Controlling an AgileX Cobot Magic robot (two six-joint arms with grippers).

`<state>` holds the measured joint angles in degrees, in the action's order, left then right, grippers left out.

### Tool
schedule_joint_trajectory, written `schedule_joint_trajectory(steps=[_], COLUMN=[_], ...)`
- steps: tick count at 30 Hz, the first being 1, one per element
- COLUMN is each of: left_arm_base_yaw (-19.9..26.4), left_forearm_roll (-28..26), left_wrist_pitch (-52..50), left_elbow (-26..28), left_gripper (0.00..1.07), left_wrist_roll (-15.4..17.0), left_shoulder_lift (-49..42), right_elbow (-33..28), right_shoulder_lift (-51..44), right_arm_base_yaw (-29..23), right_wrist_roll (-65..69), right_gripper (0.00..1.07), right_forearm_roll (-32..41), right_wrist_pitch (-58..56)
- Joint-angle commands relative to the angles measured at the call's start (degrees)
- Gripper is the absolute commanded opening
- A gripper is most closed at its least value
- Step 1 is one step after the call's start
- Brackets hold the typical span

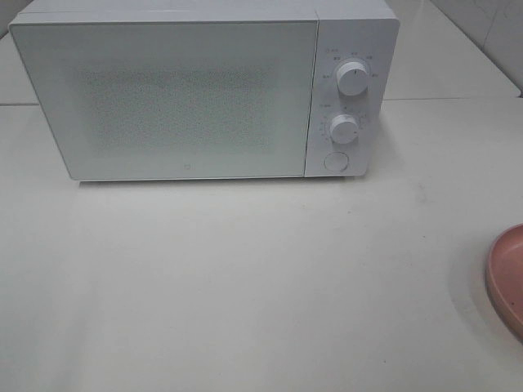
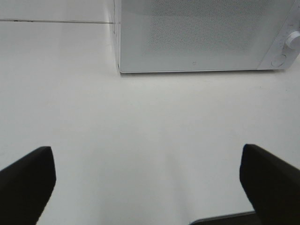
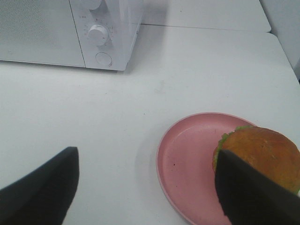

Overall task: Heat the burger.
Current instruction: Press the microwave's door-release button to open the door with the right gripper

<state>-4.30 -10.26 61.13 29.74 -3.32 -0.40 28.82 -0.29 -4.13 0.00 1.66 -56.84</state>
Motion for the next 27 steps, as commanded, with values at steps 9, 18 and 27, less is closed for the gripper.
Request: schedule_joint_trajectory(steps=[9,18,27], left_arm_base_yaw=[0.11,0.11,0.11], left_forearm_roll=[-0.06,-0.06,-0.06], left_wrist_pitch=[0.06,0.06,0.06], left_elbow=[-0.11,-0.11,-0.11], left_gripper=[1.0,1.0,1.0], left_wrist_roll=[-0.06,-0.06,-0.06], left_shoulder_lift=[-1.32,-1.32,-1.32], right_elbow=[-0.11,1.66,2.75], right_shoulder_lift=[-1.43,0.34,9.11], right_arm_base_yaw=[0.06,0.06,0.06], right_wrist_roll=[0.0,0.0,0.0], right_gripper=[0.76,0.76,0.76], right_forearm_roll=[0.06,0.06,0.23], right_wrist_pitch=[0.0,0.57,4.24])
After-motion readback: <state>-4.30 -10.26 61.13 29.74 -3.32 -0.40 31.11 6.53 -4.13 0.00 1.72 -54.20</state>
